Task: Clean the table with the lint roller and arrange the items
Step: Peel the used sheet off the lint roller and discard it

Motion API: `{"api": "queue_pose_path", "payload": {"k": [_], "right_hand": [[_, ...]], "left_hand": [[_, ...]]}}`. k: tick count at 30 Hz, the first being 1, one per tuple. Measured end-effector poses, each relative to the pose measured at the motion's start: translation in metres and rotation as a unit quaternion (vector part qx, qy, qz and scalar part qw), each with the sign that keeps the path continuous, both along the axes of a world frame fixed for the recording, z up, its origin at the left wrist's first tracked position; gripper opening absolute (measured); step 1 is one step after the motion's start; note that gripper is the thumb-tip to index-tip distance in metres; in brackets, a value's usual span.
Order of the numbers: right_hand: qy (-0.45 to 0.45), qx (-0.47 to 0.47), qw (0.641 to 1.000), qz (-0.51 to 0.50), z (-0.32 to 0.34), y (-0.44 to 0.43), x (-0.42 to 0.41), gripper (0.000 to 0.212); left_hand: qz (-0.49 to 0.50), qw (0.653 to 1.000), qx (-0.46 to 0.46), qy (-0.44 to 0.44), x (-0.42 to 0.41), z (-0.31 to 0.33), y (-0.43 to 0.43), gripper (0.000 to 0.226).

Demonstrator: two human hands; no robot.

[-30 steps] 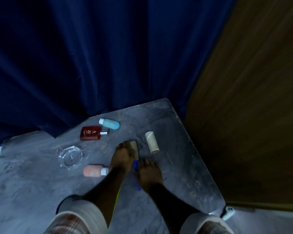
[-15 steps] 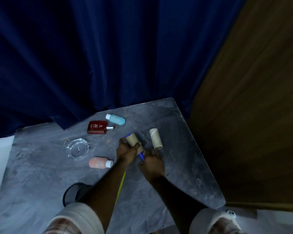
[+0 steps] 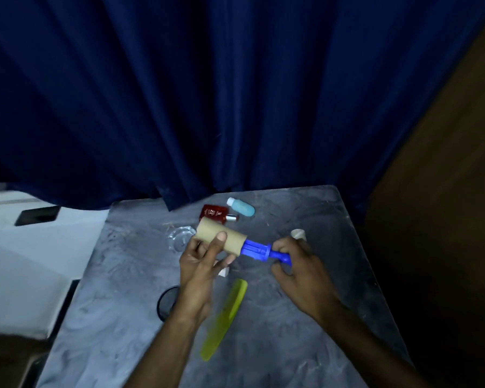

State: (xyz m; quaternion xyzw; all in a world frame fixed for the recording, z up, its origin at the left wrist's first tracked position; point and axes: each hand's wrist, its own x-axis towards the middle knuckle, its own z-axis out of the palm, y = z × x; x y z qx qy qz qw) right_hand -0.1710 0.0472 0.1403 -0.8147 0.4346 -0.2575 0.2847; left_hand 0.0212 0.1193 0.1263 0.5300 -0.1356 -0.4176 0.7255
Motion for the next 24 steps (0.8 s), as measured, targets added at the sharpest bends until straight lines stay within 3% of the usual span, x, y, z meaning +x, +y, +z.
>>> {"api": "queue_pose_path", "payload": {"k": [4, 8, 13, 16, 19, 24], "right_hand": [[0.044, -0.155, 0.986, 0.035, 0.03, 0.002, 0.012, 0.022], [0.029, -0.265, 0.961, 0.069, 0.044, 0.002, 0.028, 0.021], [0.003, -0.311, 0.945, 0.106, 0.061, 0.01, 0.05, 0.022], [0.012, -0.309, 0.941, 0.137, 0.073, 0.02, 0.064, 0.027], [0.049, -0.298, 0.938, 0.171, 0.092, 0.035, 0.081, 0.047], [0.111, -0.294, 0.919, 0.238, 0.123, 0.059, 0.117, 0.033]], "left_hand": [[0.027, 0.999, -0.009, -0.032, 0.01, 0.028, 0.028, 0.031], [0.066, 0.997, -0.017, -0.023, 0.021, 0.044, 0.055, 0.034], [0.095, 0.994, -0.046, 0.022, 0.041, 0.067, 0.086, 0.016], [0.111, 0.992, -0.053, -0.006, 0.053, 0.075, 0.105, 0.007], [0.13, 0.989, -0.053, -0.052, 0.069, 0.079, 0.127, 0.028], [0.143, 0.982, -0.077, -0.097, 0.101, 0.091, 0.172, 0.073]]}}
